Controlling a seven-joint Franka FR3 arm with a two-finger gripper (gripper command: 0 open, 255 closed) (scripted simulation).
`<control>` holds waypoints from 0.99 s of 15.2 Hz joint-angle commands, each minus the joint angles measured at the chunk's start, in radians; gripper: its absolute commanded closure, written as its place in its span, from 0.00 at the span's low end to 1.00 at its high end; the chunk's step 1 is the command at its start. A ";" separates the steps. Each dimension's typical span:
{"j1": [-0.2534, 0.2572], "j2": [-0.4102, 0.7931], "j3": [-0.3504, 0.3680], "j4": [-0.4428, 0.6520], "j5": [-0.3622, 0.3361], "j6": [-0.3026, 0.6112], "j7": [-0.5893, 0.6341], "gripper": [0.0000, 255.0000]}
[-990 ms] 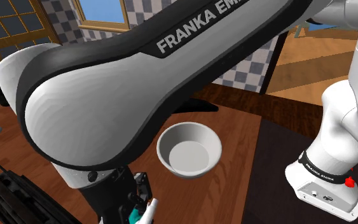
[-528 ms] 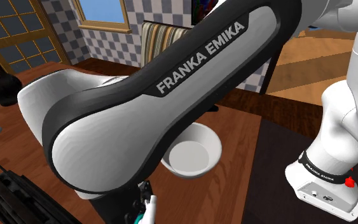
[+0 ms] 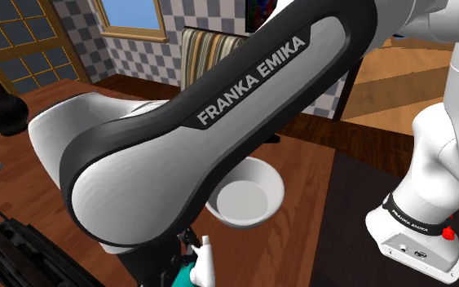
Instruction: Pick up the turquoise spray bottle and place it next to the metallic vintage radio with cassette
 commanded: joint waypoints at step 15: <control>-0.019 -0.006 -0.009 0.109 -0.009 -0.120 0.008 0.00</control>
